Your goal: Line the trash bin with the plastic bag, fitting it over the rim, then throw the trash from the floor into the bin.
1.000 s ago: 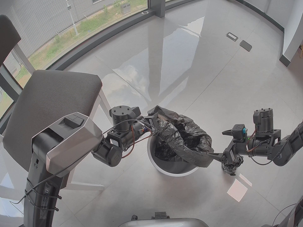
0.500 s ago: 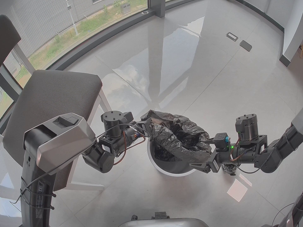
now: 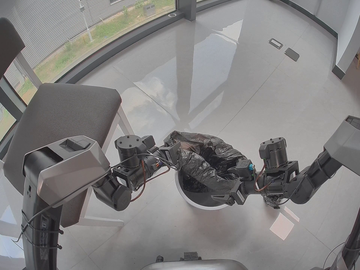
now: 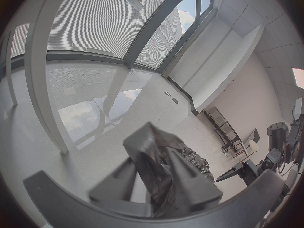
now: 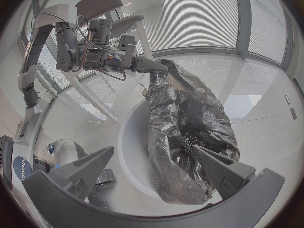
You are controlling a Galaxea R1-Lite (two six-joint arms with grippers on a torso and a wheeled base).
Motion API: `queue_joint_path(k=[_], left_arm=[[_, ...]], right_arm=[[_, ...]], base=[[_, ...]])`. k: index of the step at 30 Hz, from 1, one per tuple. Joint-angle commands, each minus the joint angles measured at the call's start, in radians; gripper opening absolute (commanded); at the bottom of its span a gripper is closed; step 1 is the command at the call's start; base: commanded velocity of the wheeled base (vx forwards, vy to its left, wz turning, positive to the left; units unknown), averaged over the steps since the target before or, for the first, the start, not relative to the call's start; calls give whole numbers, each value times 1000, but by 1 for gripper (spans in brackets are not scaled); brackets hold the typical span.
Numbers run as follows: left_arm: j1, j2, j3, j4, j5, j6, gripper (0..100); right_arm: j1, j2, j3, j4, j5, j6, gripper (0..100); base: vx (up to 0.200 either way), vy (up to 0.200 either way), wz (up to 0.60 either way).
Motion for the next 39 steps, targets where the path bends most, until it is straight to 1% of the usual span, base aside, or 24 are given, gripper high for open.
queue_joint_path(k=[1, 9, 19, 20, 28, 33, 36, 39], left_arm=[[-3, -4, 4, -1, 0, -1, 100], [-8, -30, 35, -18, 1, -1, 100], [-17, -91, 73, -30, 0, -2, 100], [-17, -91, 73, -30, 0, -2, 100], [-22, -103, 86, -41, 0, -2, 100], [-39, -122, 99, -59, 1, -2, 100], [-37, -159, 139, -61, 1, -2, 100], [-33, -182, 167, -62, 1, -2, 100]], right_arm=[[-4, 37, -20, 5, -1, -2, 100], [-6, 87, -96, 48, -1, -6, 100], [2, 117, -138, 82, -1, -9, 100], [2, 117, -138, 82, -1, -9, 0], [20, 111, -144, 82, -5, -8, 0], [59, 113, -142, 80, -5, -3, 0], [108, 111, -141, 77, -22, -2, 0], [134, 108, -136, 76, -28, 1, 0]], base=[[0, 0, 0], [0, 0, 0], [0, 0, 0], [0, 0, 0], [0, 0, 0], [0, 0, 0], [0, 0, 0], [0, 0, 0]])
